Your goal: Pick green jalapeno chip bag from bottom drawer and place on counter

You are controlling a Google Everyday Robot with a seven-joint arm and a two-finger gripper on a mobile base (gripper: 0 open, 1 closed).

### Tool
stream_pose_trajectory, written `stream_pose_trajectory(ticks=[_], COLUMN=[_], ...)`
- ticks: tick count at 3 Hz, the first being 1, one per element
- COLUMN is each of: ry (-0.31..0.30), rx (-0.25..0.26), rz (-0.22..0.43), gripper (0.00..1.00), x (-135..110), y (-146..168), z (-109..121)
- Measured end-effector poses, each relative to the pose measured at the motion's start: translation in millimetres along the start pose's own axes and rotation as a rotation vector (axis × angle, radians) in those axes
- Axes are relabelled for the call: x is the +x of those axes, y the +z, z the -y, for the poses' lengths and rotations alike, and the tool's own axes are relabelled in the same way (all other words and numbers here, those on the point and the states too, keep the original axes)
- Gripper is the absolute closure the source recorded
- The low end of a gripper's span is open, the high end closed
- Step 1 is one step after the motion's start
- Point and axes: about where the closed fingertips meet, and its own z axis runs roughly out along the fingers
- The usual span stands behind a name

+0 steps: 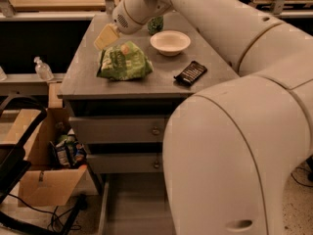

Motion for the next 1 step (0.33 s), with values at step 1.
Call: stream_pose_trajectory(ticks=[1], ry=[0.000], rx=[-0.002], rz=[-0.001], gripper=[0.00], x=[0.2], y=[1.6], z=[-0.9])
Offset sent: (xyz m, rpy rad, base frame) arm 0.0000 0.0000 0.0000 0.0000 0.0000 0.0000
